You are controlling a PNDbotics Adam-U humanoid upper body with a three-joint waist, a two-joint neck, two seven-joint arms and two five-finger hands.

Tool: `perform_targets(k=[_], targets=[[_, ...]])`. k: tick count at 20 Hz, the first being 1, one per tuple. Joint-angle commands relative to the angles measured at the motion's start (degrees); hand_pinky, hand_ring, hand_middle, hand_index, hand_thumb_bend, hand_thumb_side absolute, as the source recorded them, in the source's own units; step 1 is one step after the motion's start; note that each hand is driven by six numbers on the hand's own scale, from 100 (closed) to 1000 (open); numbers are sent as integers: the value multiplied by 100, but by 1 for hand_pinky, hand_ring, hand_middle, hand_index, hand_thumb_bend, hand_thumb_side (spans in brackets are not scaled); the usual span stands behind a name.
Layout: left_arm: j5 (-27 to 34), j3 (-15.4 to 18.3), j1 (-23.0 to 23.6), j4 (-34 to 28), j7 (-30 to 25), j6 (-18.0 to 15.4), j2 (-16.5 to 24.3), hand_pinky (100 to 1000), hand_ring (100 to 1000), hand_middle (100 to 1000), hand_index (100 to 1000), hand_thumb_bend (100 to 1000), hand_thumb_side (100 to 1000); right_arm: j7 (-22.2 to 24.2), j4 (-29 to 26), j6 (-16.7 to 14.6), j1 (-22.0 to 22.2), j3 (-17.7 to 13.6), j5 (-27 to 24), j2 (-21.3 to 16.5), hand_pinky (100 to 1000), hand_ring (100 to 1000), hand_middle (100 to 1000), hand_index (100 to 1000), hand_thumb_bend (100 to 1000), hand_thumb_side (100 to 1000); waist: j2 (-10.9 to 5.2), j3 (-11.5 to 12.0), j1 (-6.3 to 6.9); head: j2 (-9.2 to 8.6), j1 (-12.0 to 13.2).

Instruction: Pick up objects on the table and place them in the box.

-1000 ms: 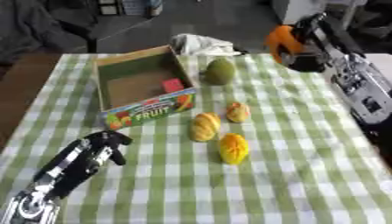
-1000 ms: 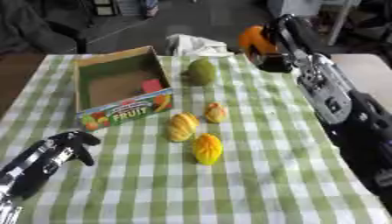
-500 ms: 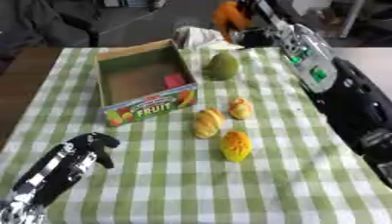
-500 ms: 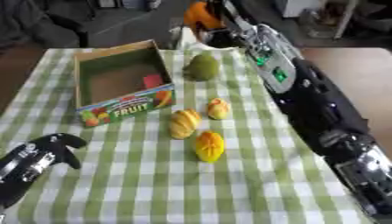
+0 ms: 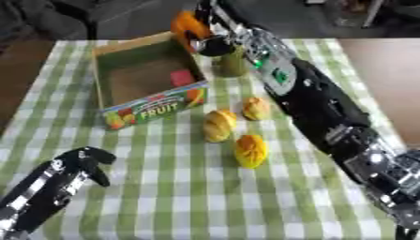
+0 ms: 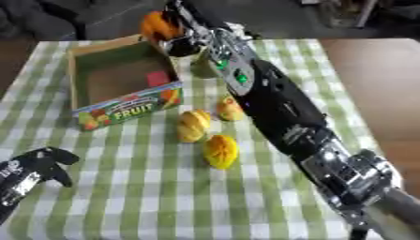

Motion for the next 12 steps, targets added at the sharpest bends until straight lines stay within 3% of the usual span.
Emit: perform_targets(k=[1, 2, 3, 4, 5, 8, 12], targets=[[48, -62, -77, -105, -80, -13, 72, 593, 520, 696, 703, 100, 746, 33, 285, -82, -155, -112, 152, 96, 672, 822, 442, 512, 100, 100, -61, 40, 9, 26, -108], [52, -64, -78, -106, -89, -12, 64, 593, 520, 696, 703, 100, 746, 54, 373, -102, -145, -123, 194, 127, 685, 848, 519, 620, 100, 237, -58, 53, 6, 26, -118], [52, -64, -78, -106, -93, -9, 61, 594, 520, 696, 703, 100, 748, 82, 437, -119, -140, -128, 247, 150, 698, 871, 589, 724, 214, 312, -58, 59, 3, 26, -122], [51, -67, -82, -108, -97, -9, 65, 594, 520, 696, 703, 100, 747, 145, 483, -121, -136, -111, 347, 156, 709, 888, 676, 825, 181, 514, -59, 59, -5, 26, -121], [51, -68, -87, -110, -100, -9, 69, 594, 520, 696, 703, 100, 746, 194, 489, -94, -139, -103, 497, 151, 709, 883, 706, 861, 221, 574, -61, 58, -12, 26, -120], [56, -72, -98, -113, -102, -8, 66, 594, 519, 697, 703, 100, 747, 4, 361, 254, -150, -120, 1184, 141, 709, 879, 766, 902, 310, 598, -63, 54, -16, 26, -117], [50, -61, -97, -113, -93, -8, 68, 594, 519, 697, 703, 100, 748, -314, 2, 575, -164, -114, 1458, 88, 715, 891, 789, 902, 300, 587, -60, 21, -12, 26, -117]])
